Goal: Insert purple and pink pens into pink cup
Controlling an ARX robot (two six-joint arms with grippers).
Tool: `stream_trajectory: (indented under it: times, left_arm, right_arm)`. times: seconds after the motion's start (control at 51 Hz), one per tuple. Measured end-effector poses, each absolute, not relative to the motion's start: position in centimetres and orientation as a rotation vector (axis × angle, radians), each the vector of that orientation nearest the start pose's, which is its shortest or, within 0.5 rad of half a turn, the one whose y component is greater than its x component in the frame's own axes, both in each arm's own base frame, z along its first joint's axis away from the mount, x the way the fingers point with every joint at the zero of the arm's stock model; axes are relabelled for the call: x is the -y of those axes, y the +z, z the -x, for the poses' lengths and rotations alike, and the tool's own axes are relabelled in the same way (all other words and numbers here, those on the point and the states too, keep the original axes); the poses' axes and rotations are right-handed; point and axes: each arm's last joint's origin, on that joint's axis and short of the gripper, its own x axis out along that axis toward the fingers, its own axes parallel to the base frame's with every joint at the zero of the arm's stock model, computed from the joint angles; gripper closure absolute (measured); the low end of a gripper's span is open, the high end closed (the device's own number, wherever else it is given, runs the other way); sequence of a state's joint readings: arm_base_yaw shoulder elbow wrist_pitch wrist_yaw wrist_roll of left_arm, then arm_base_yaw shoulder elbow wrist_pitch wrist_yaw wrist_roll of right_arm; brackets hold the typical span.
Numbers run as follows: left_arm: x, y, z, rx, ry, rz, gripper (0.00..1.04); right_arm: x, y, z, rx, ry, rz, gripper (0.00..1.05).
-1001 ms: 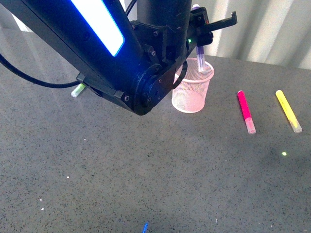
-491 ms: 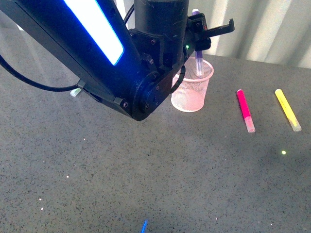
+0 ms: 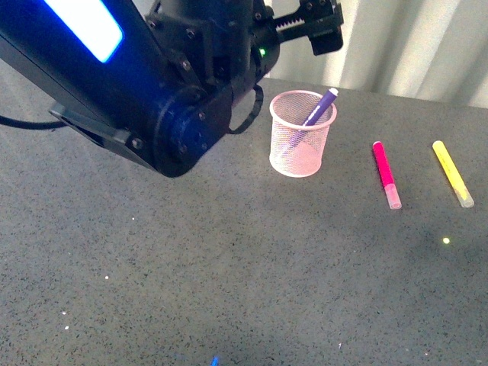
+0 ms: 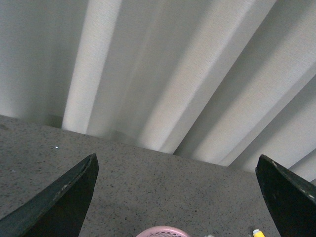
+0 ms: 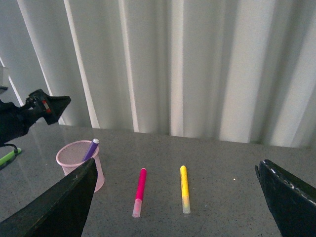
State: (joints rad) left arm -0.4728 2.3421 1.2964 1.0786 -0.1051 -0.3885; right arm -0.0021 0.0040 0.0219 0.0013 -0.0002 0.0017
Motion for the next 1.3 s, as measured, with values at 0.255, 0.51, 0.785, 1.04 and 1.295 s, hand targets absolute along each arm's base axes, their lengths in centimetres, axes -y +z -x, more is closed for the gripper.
stream_trajectory:
  times: [0.255, 0.51, 0.785, 1.04, 1.295]
  left_arm:
    - [16.8, 17.5, -39.5, -0.034, -0.394, 0.411, 0.07]
    - [7.7, 25.3, -32.3, 0.029, -0.39, 0.403, 0.07]
    - [0.0, 26.4, -26.0, 0.07, -0.266, 0.346, 0.07]
    - [-0.1, 23.6, -20.9, 0.0, -0.002, 0.104, 0.4]
    - [0.0, 20.9, -18.1, -0.014, -0.002, 0.022, 0.83]
  right_arm:
    - [0.0, 17.1, -9.7, 0.019, -0.002, -0.002, 0.07]
    - [0.0, 17.1, -9.7, 0.019, -0.002, -0.002, 0.07]
    - [0.0, 17.1, -9.7, 0.019, -0.002, -0.002, 0.07]
    - [0.0, 17.1, -9.7, 0.019, -0.002, -0.001, 0.07]
    - [0.0, 17.1, -9.7, 0.019, -0.002, -0.002, 0.07]
